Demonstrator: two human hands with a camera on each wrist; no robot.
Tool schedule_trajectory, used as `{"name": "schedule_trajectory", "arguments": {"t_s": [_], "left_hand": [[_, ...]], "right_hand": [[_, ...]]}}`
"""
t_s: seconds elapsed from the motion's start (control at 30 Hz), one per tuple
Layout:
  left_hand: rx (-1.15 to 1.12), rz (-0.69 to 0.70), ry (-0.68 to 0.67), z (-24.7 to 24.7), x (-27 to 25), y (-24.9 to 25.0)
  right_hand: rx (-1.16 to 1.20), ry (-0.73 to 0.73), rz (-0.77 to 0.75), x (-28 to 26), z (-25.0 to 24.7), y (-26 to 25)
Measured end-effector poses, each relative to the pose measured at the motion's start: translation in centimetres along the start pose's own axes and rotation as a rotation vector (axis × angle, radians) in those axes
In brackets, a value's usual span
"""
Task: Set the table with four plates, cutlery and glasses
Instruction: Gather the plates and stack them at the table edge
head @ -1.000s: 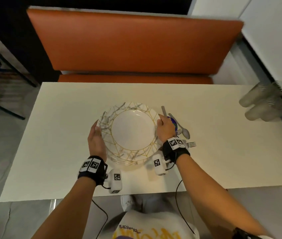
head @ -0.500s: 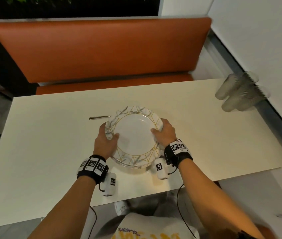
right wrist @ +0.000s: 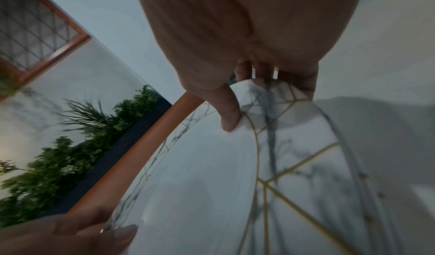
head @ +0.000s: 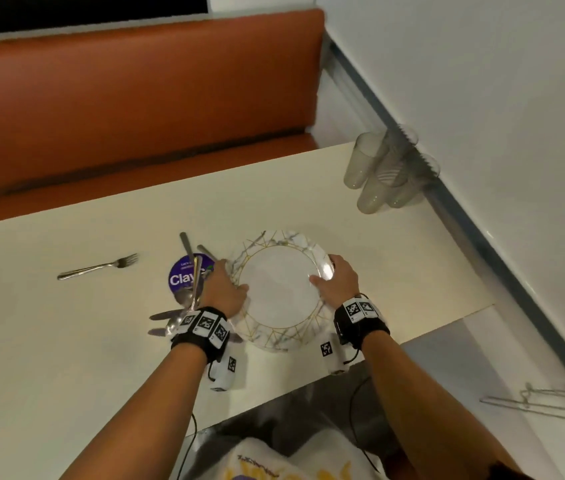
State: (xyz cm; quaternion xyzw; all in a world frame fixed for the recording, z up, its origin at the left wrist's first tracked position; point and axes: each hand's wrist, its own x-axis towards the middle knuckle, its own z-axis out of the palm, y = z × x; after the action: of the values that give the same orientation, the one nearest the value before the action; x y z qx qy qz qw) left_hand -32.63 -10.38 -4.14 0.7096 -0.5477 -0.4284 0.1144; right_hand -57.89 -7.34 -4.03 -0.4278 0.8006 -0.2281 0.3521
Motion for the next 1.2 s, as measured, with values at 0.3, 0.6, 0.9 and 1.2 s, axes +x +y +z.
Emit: {"name": "schedule_trajectory", "arguments": {"t_s": [0.3,0.6,0.9,1.2], "left_hand": [[0.187,0.010,-0.017,8.8,0.6,7.1],[0.028,0.048,0.085,11.9,0.4,8.4],[0.090,0.027,0.016,13.7,1.4,9.6],[0.036,0.178,-0.001,18.0,3.1,15.1]], "right_hand": [[-0.089,0.011,0.052,4.5,-6.1,7.2],[-0.334,0.086,-0.108,4.9,-7.3,9.4],[-0.240,0.104,-0.151,4.7,-8.7,11.7],[-0.256,0.241,-0.002,8.2,-14.0,14.4]]}}
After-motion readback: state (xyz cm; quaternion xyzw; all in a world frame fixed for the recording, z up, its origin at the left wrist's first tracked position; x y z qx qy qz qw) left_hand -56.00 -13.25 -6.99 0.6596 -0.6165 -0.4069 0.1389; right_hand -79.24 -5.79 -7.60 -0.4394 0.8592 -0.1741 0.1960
